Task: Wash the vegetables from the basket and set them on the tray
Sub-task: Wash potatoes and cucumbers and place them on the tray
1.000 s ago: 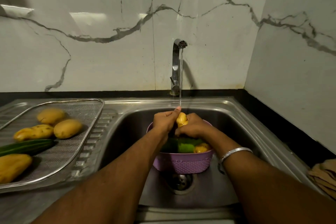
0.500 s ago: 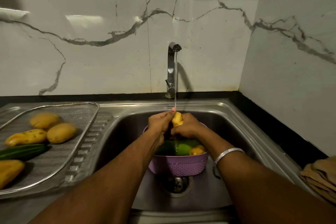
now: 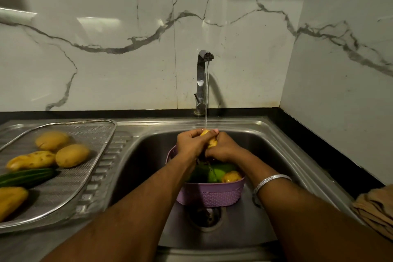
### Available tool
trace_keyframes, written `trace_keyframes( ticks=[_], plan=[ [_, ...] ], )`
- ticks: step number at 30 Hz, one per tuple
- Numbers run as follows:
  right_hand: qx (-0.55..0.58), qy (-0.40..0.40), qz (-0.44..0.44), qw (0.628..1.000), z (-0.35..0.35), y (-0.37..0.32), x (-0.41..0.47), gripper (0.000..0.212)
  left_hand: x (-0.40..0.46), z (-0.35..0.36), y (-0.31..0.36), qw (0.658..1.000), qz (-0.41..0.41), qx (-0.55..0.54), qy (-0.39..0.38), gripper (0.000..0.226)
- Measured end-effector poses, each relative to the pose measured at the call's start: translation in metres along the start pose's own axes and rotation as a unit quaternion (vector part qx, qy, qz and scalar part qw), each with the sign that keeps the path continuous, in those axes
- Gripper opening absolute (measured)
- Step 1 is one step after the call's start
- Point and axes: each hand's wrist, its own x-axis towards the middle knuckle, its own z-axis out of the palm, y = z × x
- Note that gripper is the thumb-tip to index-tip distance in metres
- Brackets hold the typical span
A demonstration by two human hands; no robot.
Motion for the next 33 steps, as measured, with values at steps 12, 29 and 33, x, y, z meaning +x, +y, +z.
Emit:
trace_keyframes(
  ticks=[12,29,33],
  plan=[
    [0.033,0.012,0.041,0.999,-0.002,0.005,-0.004,0.014,-0.007,-0.006,0.014,0.987,-0.106,-0.046,-0.109,0.023],
    [-0.194,0.067,0.009,0.979,0.009,0.006,0.009,0.051,-0.003,0.001,0.004,0.993,-0.105,-0.055,0.005,0.026],
    [-0.207,0.073,0.046,0.975,0.004,0.009,0.007,0.056,-0.008,-0.004,0.009,0.985,-0.119,-0.046,-0.118,0.02]
  ],
)
